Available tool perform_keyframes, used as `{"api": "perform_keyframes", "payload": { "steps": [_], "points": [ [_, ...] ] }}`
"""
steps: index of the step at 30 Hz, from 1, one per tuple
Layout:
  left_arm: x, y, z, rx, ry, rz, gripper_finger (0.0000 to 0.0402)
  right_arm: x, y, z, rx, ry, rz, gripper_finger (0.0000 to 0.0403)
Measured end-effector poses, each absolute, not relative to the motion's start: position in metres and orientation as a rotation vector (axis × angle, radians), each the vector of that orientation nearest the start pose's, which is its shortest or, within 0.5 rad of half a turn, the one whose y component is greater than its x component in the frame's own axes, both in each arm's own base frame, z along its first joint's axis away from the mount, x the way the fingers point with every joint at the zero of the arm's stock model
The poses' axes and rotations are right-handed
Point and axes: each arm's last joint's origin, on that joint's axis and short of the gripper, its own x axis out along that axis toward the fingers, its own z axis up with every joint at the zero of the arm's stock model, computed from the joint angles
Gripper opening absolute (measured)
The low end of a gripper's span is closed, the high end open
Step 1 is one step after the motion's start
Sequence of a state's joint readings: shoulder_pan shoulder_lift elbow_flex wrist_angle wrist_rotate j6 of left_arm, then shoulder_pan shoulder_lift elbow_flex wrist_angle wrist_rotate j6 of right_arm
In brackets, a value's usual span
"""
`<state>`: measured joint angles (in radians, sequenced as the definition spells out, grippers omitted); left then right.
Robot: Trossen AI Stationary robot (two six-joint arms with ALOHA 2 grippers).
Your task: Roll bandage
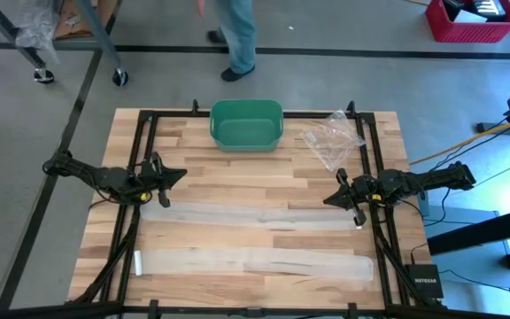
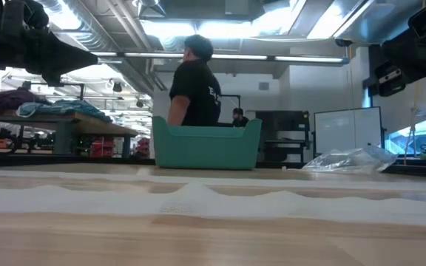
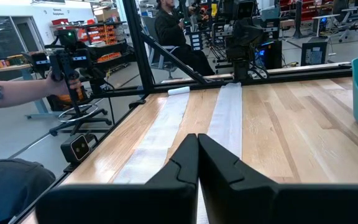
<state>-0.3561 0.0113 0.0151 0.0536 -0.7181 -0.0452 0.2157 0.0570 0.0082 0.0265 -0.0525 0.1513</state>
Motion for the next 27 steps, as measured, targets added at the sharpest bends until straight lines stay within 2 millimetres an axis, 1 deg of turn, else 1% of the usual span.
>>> {"api": "perform_keyframes", "payload": {
  "steps": [3,6,10,18,23,27],
  "points": [
    [0.091,-0.014,0.175,-0.122,-0.092,0.358,0.0008,0.098,0.023,0.164,0.149,0.043,0.266,0.0010],
    [0.090,-0.013,0.182,-0.242,-0.178,0.349,0.0008,0.098,0.023,0.164,0.149,0.043,0.266,0.0010],
    [0.089,-0.013,0.190,-0.289,-0.257,0.342,0.0008,0.098,0.023,0.164,0.149,0.043,0.266,0.0010],
    [0.088,-0.011,0.193,-0.251,-0.276,0.357,0.0008,0.098,0.023,0.164,0.148,0.043,0.266,0.0010],
    [0.089,-0.011,0.198,-0.190,-0.313,0.281,0.0004,0.098,0.023,0.164,0.148,0.043,0.266,0.0010],
    [0.093,-0.012,0.195,-0.148,-0.270,0.278,0.0003,0.098,0.023,0.164,0.143,0.042,0.261,0.0010]
  ]
}}
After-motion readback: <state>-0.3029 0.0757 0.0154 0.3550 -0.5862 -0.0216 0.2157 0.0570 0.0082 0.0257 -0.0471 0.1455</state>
